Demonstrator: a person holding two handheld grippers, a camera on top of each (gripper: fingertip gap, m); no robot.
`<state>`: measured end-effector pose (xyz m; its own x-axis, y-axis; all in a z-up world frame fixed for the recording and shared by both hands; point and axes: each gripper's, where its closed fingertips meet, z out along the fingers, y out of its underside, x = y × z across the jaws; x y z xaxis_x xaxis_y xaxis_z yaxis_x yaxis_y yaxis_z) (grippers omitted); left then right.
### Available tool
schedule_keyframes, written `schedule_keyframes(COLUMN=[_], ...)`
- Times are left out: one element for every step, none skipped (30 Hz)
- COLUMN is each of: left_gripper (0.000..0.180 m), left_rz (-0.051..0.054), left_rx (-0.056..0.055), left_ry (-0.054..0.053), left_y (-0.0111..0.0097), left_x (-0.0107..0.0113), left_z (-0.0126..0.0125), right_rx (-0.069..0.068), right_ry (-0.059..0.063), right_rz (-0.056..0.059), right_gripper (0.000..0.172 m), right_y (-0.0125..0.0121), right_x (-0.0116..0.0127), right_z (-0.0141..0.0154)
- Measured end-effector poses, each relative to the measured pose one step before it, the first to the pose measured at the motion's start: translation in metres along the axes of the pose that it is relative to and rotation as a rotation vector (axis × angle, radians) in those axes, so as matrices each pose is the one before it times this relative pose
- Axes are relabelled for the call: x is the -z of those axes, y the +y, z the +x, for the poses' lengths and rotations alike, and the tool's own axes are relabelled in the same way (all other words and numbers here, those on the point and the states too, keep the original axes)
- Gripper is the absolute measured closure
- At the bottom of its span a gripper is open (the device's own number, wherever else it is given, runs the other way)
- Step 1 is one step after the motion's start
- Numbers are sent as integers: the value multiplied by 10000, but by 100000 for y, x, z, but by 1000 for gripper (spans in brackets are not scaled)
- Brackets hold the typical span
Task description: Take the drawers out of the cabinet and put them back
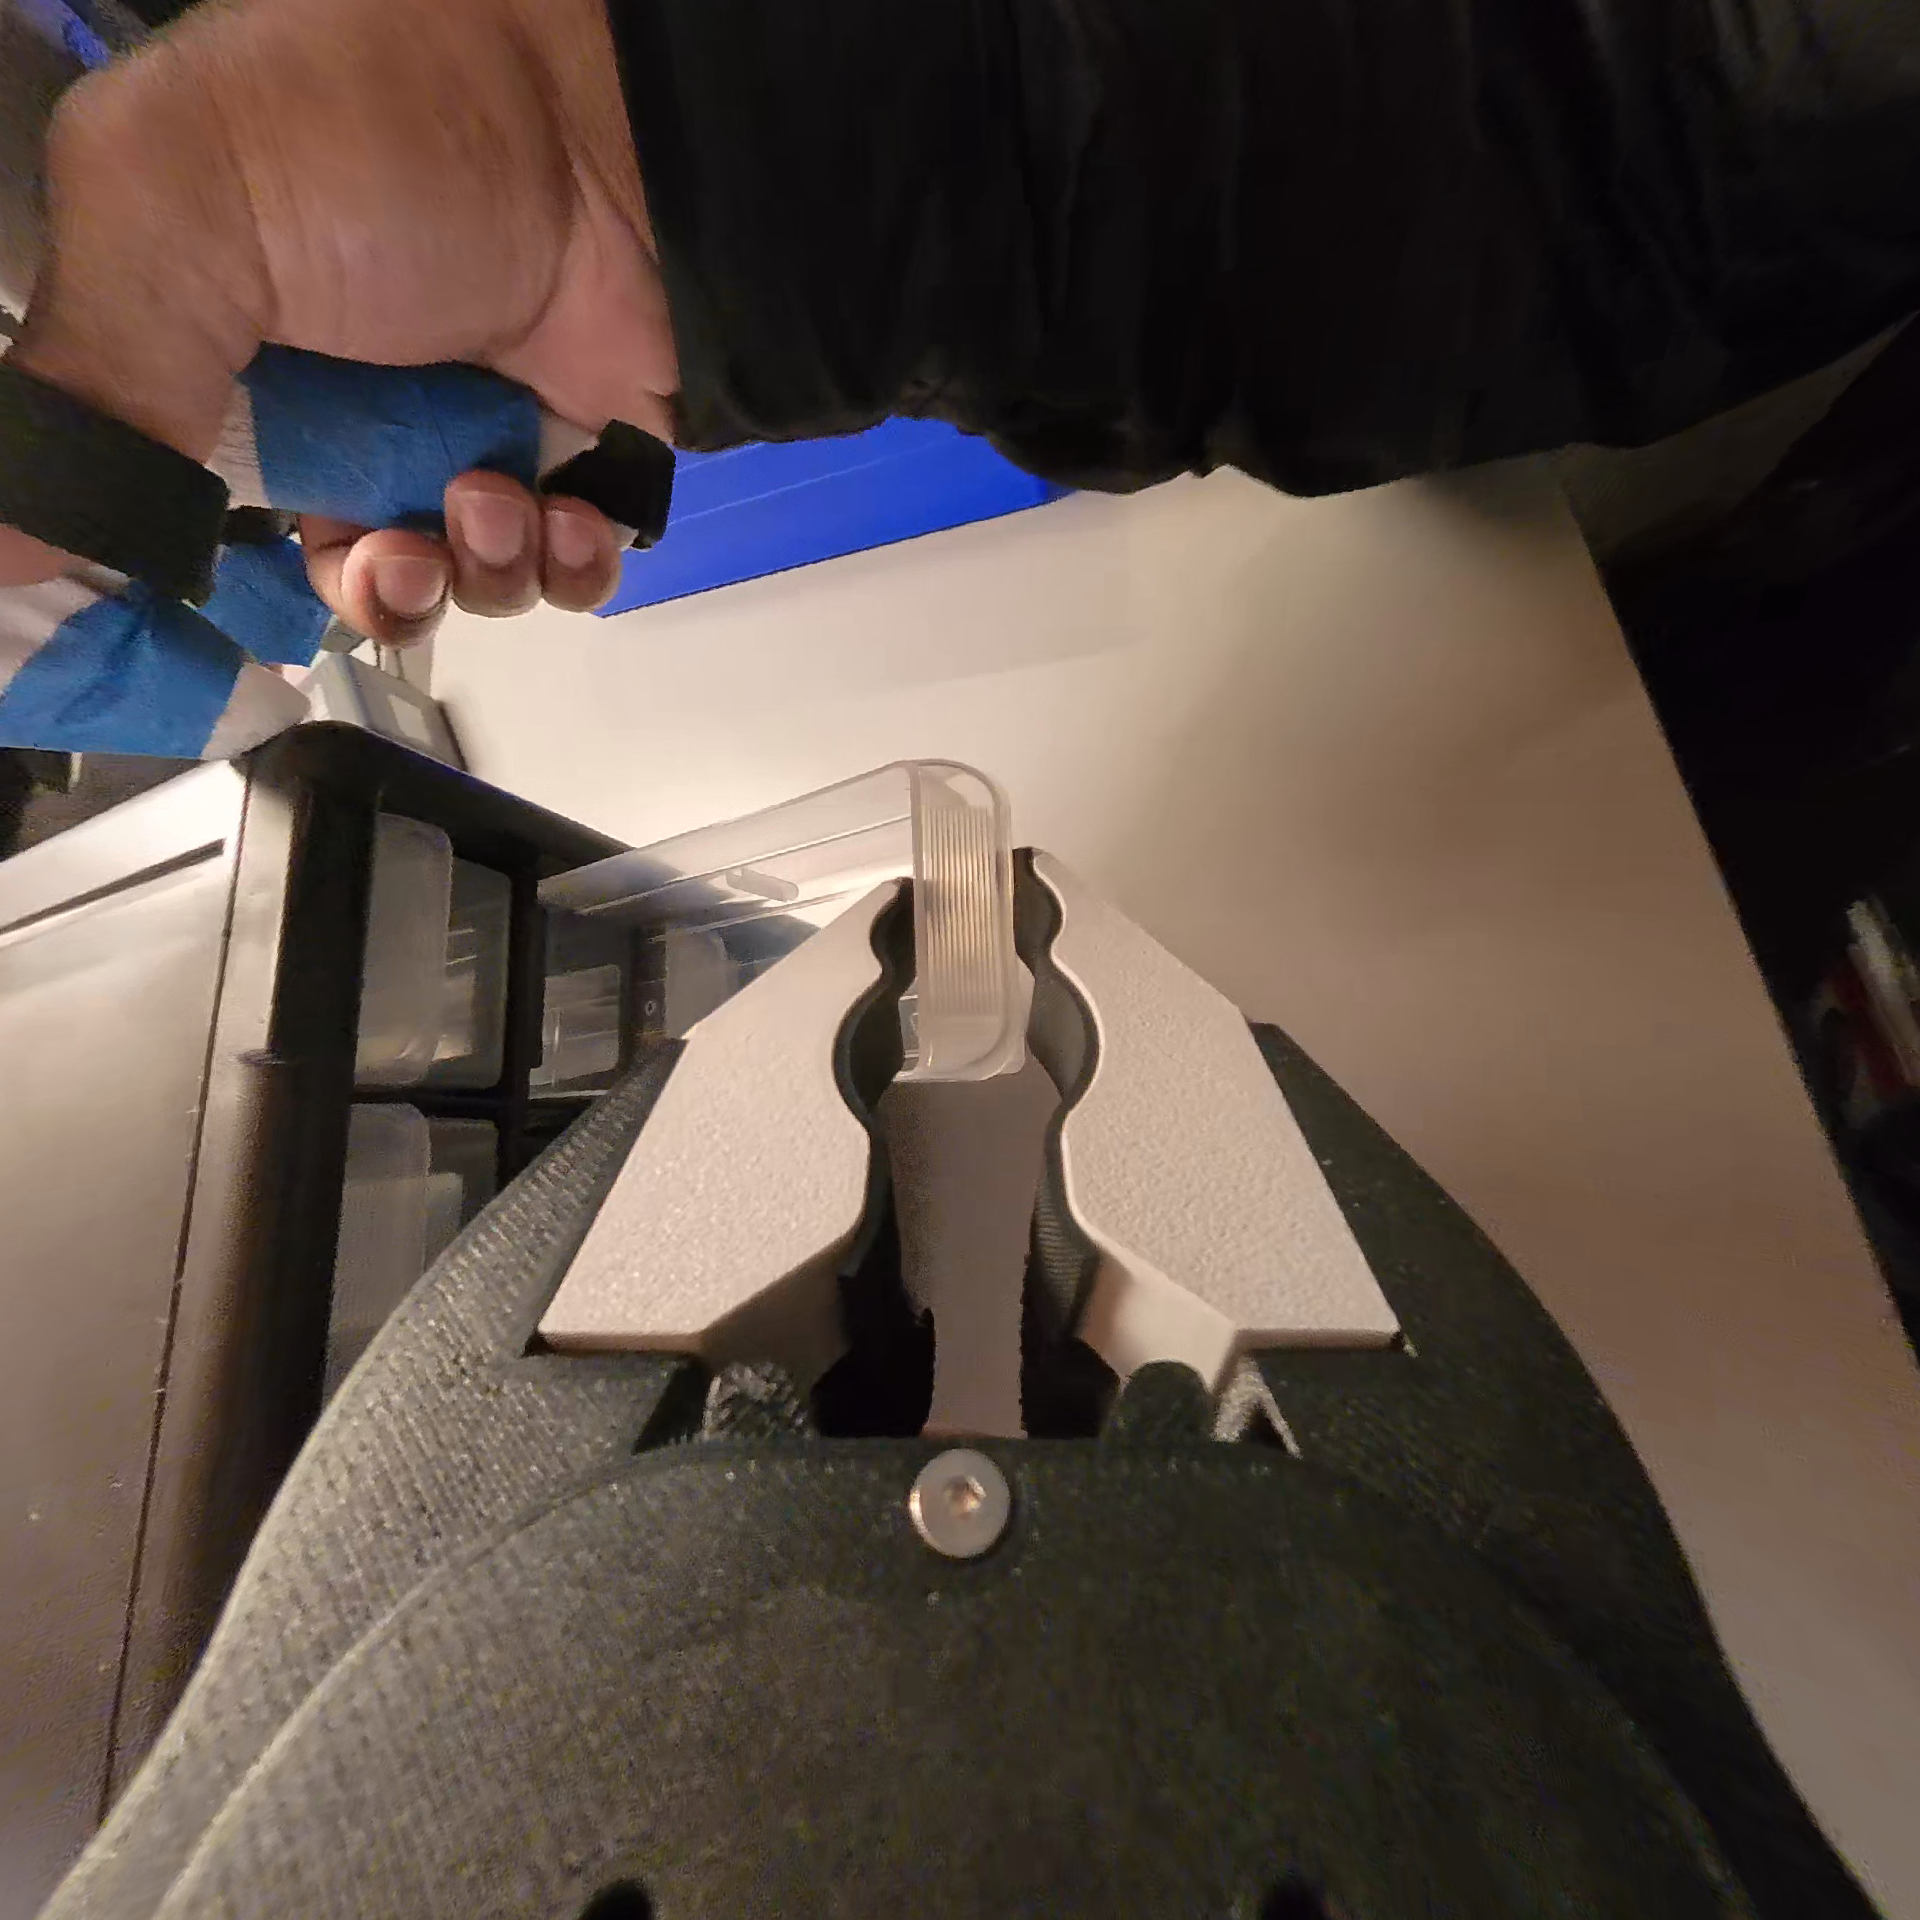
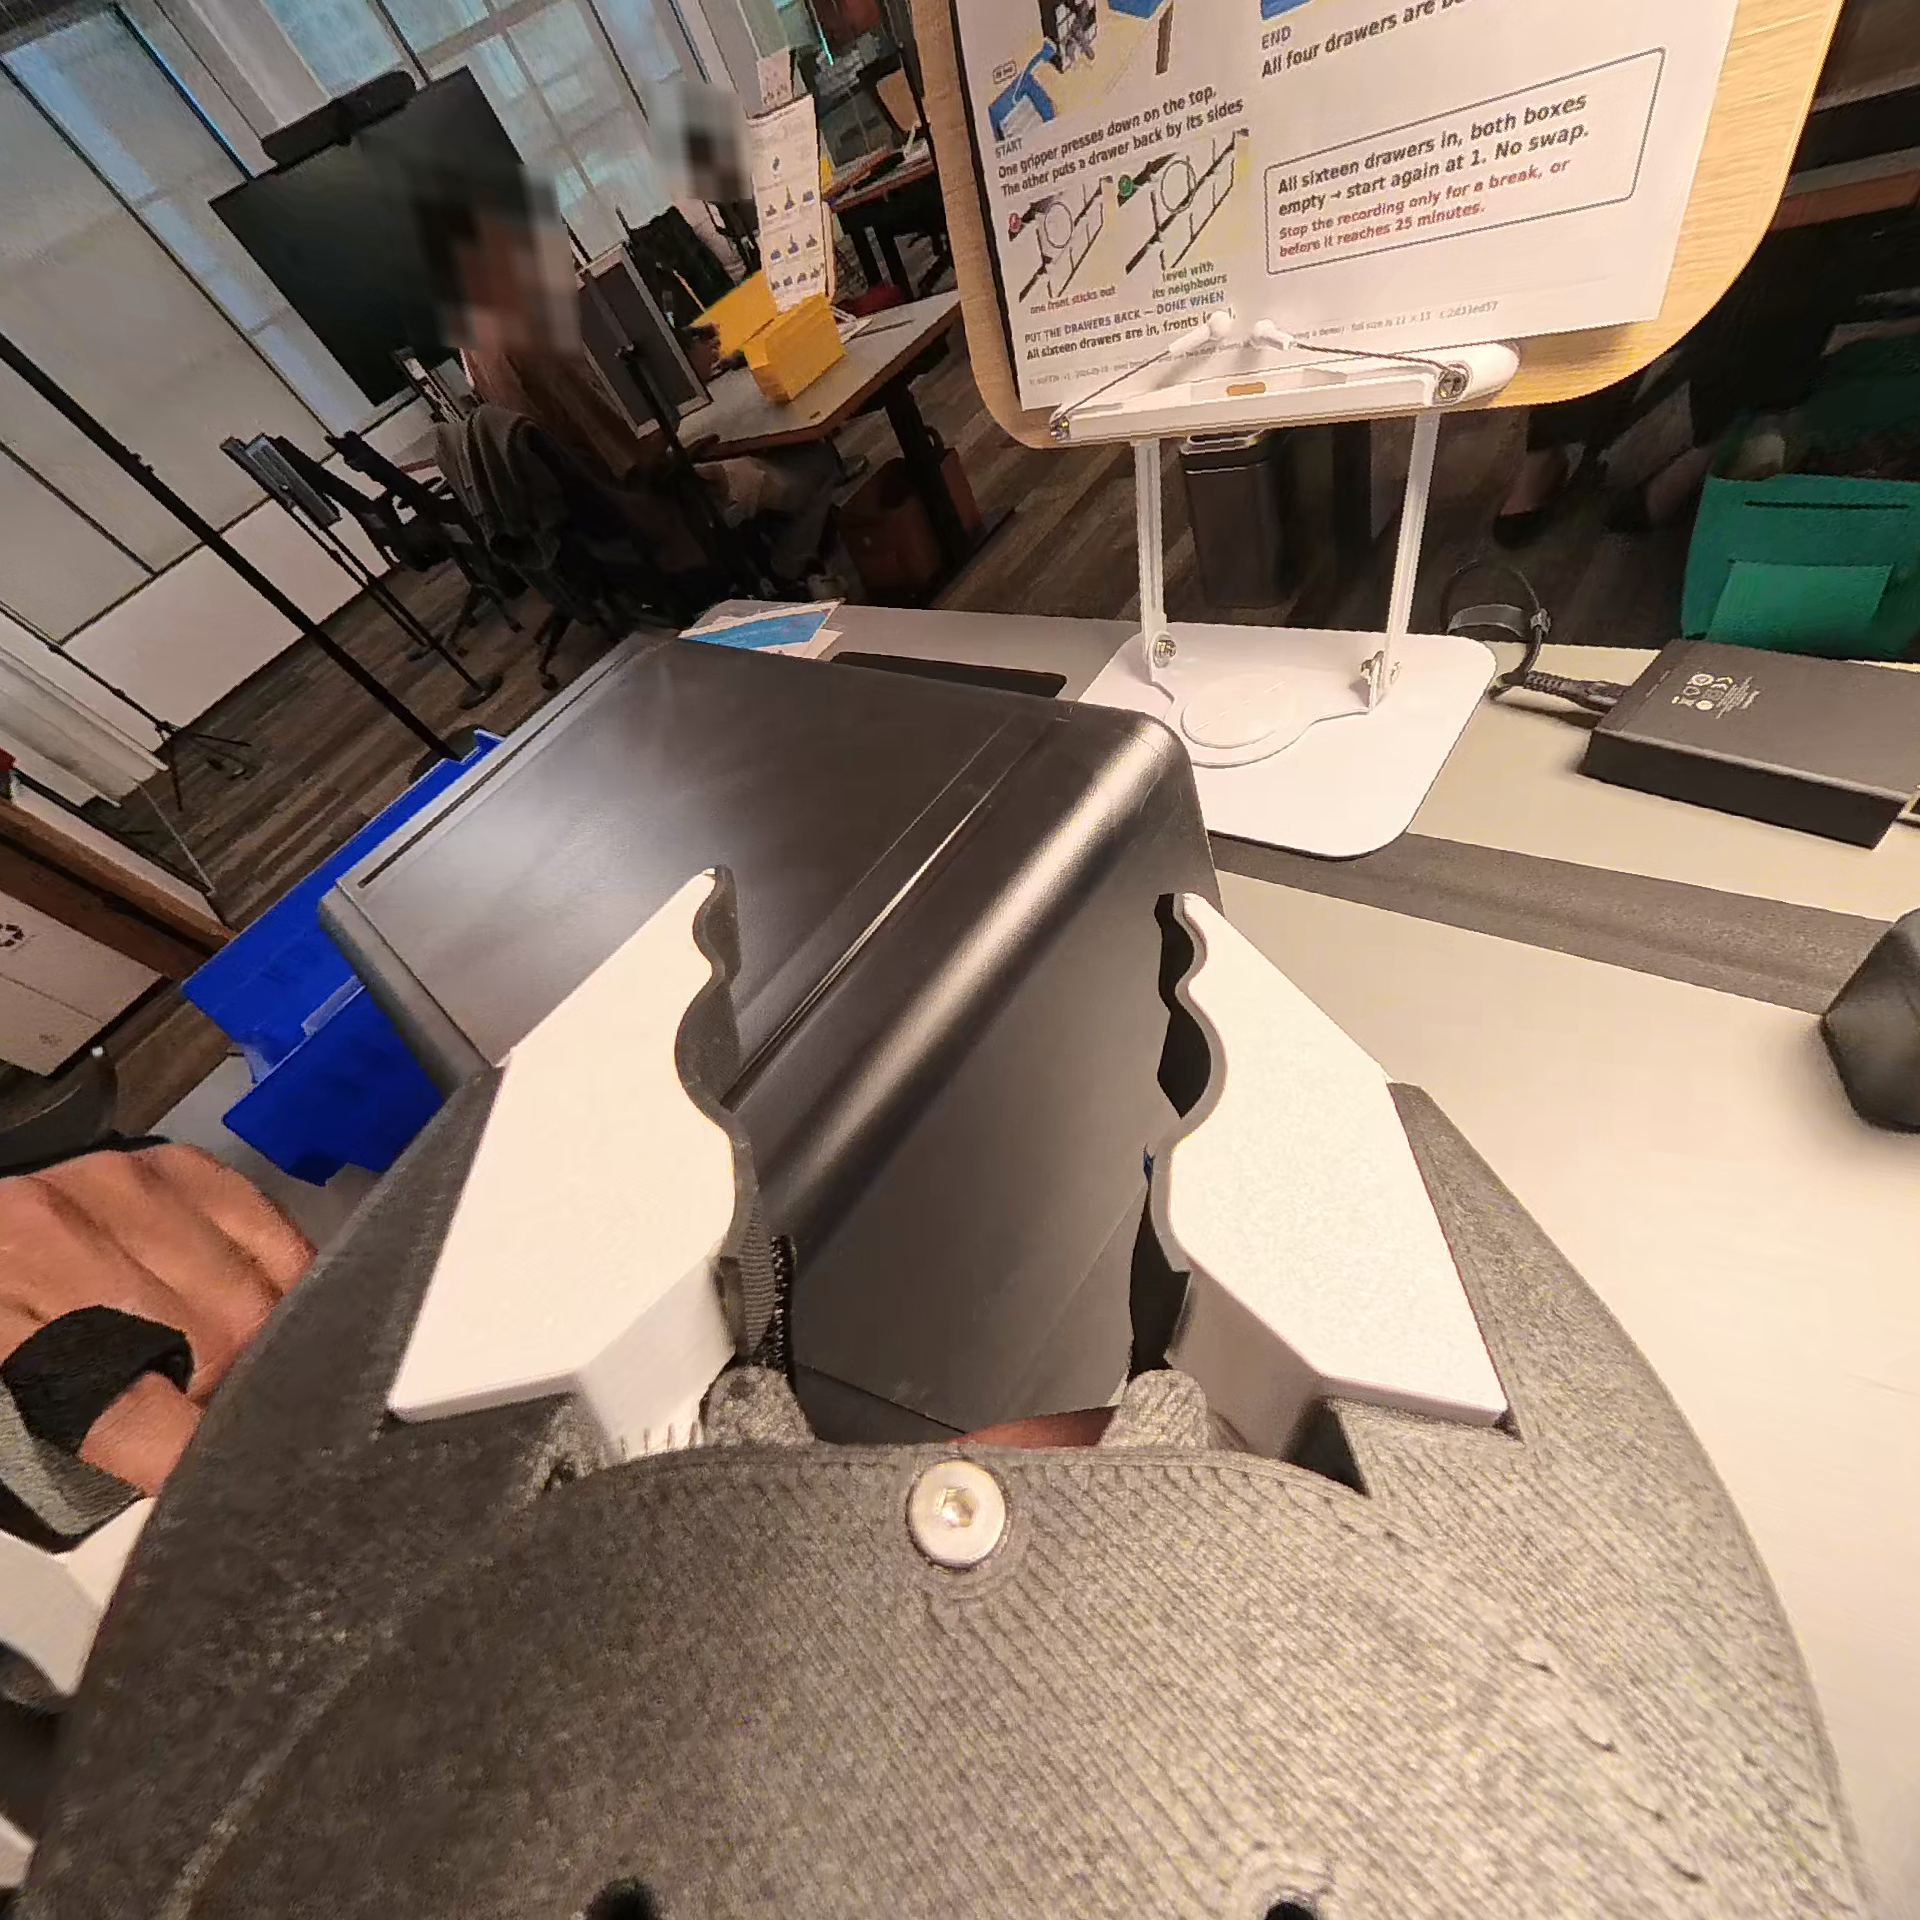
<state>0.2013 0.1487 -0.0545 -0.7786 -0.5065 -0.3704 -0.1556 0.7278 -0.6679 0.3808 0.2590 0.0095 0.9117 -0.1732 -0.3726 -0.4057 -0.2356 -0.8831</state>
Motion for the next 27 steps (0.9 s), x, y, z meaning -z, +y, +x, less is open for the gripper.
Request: schedule_keyframes(left_gripper=[163, 163, 163, 163, 163, 163, 162, 161, 160, 160, 158, 152, 147, 143, 139, 138, 139, 139, 141, 146, 151, 155, 158, 158, 159, 159, 162], left_rz=[-91, -43, 8, -31, -122, -211, -245, -202, -78, 30, 73, 125, 192, 238, 247, 253, 280, 279, 194, 43, -126, -245, -248, -144, -46, -24, -18], left_rx=[-173, -122, -108, -114, -90, -101, -146, -158, -89, 42, 134, 166, 213, 281, 320, 305, 263, 192, 60, -85, -153, -136, -66, 12, 88, 198, 276], left_ry=[-74, -46, -98, -160, -258, -429, -568, -609, -598, -574, -542, -452, -309, -199, -161, -141, -80, -13, 32, 56, 58, 72, -14, -135, -103, -46, -51], left_y=[190, 141, 87, 173, 348, 533, 652, 624, 438, 252, 171, 95, 0, -62, -79, -103, -179, -214, -134, 61, 285, 440, 412, 246, 85, 16, -4], left_x=[-230, -302, -350, -382, -424, -428, -455, -450, -411, -331, -205, -60, 93, 234, 336, 430, 481, 462, 378, 228, 37, -141, -271, -349, -376, -424, -453], left_z=[-46, 32, -8, -102, -272, -580, -805, -844, -811, -756, -698, -540, -270, -89, 13, 84, 248, 440, 574, 638, 608, 534, 274, -69, -176, -231, -319], right_rx=[-6, -9, -6, 2, 3, 2, 7, 7, 0, 7, 3, -4, 1, 9, 14, 11, 9, 4, 1, -4, -1, -4, -3, 8, 13, 1, -9], right_ry=[-4, 6, -1, 0, 8, 4, 3, 3, 0, -6, -19, -22, -22, -11, -3, -7, -5, -7, -10, -11, -4, 0, 7, 13, 14, 10, 4], right_rz=[1, 5, 4, 6, 7, 6, 9, 9, 4, 2, 2, 2, 2, 3, 0, -6, -4, -6, -5, -8, -8, 0, 10, 9, 10, 9, 7], right_gripper=[88, 88, 88, 88, 88, 88, 88, 88, 88, 88, 88, 88, 88, 88, 88, 88, 88, 88, 88, 88, 88, 88, 88, 88, 88, 88, 88], right_y=[8, 12, 2, -1, -1, 2, -11, -8, -4, 2, 0, 6, 5, 2, 2, 1, -2, 3, -10, -2, 13, -1, -8, -18, -7, 0, 5], right_x=[15, 10, 4, 6, 15, 7, 7, -5, 7, 0, 8, -4, 0, 8, 14, -2, -3, -6, -13, -15, -8, 0, 3, 19, 16, 14, 2], right_z=[7, 22, 9, -6, 7, -9, -11, 0, 1, -13, -22, -30, -48, -16, -15, -17, -15, 0, -11, -3, 6, -3, 1, 2, 1, 0, -5])
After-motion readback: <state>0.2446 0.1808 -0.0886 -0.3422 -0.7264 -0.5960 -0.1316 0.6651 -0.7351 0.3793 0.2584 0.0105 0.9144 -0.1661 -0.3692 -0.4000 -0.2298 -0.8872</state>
